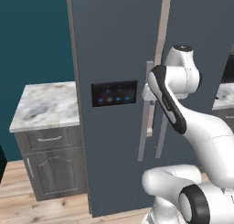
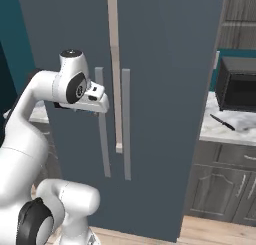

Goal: Retrieve the butter from the fridge and place it on a plate on the dining table. Then retrieve the butter knife by the fridge and place it near the plate.

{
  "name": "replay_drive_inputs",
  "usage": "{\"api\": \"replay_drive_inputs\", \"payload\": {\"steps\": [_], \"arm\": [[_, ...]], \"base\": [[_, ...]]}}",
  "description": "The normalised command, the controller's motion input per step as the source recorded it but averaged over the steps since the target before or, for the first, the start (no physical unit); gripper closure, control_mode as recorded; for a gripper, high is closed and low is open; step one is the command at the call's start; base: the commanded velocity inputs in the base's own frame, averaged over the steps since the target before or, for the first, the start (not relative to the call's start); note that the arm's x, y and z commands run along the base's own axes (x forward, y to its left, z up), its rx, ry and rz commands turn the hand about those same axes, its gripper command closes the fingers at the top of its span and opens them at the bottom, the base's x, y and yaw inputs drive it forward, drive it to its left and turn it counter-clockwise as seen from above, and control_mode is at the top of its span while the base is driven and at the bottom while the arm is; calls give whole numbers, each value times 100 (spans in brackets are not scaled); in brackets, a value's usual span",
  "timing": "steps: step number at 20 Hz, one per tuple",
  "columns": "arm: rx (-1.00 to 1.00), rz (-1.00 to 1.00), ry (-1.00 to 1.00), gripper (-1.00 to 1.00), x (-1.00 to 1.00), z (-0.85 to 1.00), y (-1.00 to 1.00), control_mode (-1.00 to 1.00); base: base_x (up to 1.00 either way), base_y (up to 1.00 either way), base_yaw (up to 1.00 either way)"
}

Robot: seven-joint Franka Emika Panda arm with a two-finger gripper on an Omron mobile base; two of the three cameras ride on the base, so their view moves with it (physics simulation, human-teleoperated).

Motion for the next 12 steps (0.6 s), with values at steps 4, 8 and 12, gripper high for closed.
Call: {"api": "replay_drive_inputs", "payload": {"steps": [4,8,12], "arm": [[0,0,0,-100,0,0,0,100],[0,0,0,-100,0,0,0,100],[0,0,0,-100,0,0,0,100]], "base": [[0,-45,0],[0,-49,0],[0,-24,0]]}}
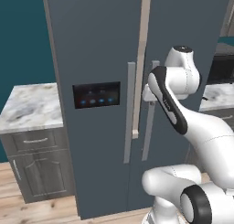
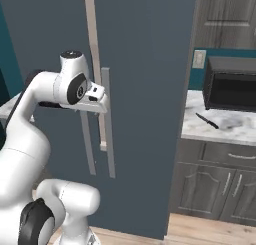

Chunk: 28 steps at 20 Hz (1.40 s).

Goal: Retrieve the butter from the fridge and place it on a plate on the dining table. Then retrieve the butter knife by the fridge and place it near the plate.

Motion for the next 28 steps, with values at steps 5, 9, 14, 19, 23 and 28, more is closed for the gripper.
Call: {"api": "replay_drive_inputs", "payload": {"steps": [5,9,14,19,23,28], "arm": [[0,0,0,-100,0,0,0,100],[0,0,0,-100,0,0,0,100],[0,0,0,-100,0,0,0,100],[0,0,0,-100,0,0,0,100],[0,0,0,-100,0,0,0,100],[0,0,-5,-100,40,-32,-6,-100]], "base": [[-14,0,0],[-32,0,-3],[-44,0,-8],[-32,0,-7],[-10,1,-3],[0,0,0]]}}
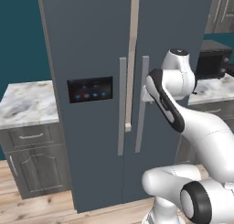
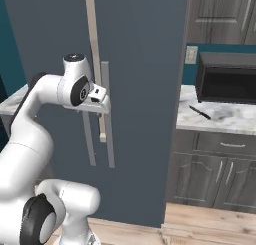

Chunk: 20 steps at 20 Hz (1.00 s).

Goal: Retrieve the butter from the fridge and place it on a plate on the dining table. Then retrieve the butter knife by the fridge and place it near the plate.

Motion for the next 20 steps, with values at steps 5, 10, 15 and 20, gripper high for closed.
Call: {"api": "replay_drive_inputs", "payload": {"steps": [5,10,15,20], "arm": [[-2,1,-24,-100,67,-49,-27,-100],[-1,0,-17,-100,68,-33,-15,-100],[0,0,0,-100,60,0,20,-100],[0,0,-2,-100,62,-10,10,-100]], "base": [[0,0,0],[0,0,0],[0,0,0],[0,0,0]]}}
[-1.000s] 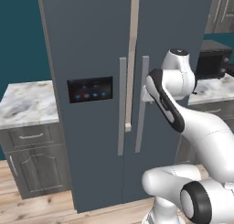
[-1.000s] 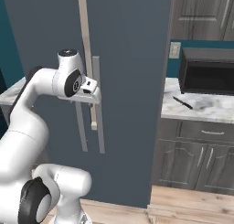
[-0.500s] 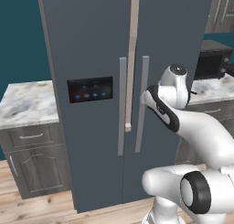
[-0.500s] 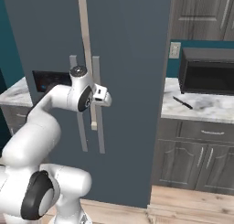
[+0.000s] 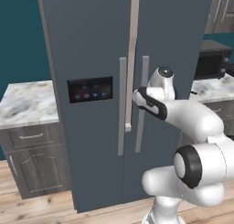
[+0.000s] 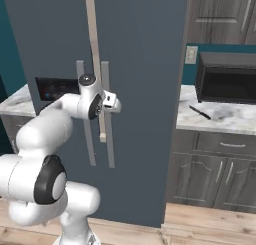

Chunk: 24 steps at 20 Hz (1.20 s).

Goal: Retrieve the butter from the fridge and place it on a plate on the dining table. Then retrieve the butter knife by the fridge and place it near the plate.

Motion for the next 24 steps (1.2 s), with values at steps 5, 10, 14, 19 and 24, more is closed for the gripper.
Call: {"api": "replay_drive_inputs", "payload": {"steps": [5,10,14,19,24], "arm": [[0,0,-11,-100,67,-34,-3,-100],[0,0,-6,-100,66,-11,0,-100],[0,0,0,-100,69,0,-1,-100],[0,0,0,100,63,0,-2,-100],[0,-2,26,100,1,16,-6,-100]], "base": [[0,0,0],[0,0,0],[0,0,0],[0,0,0],[0,0,0]]}}
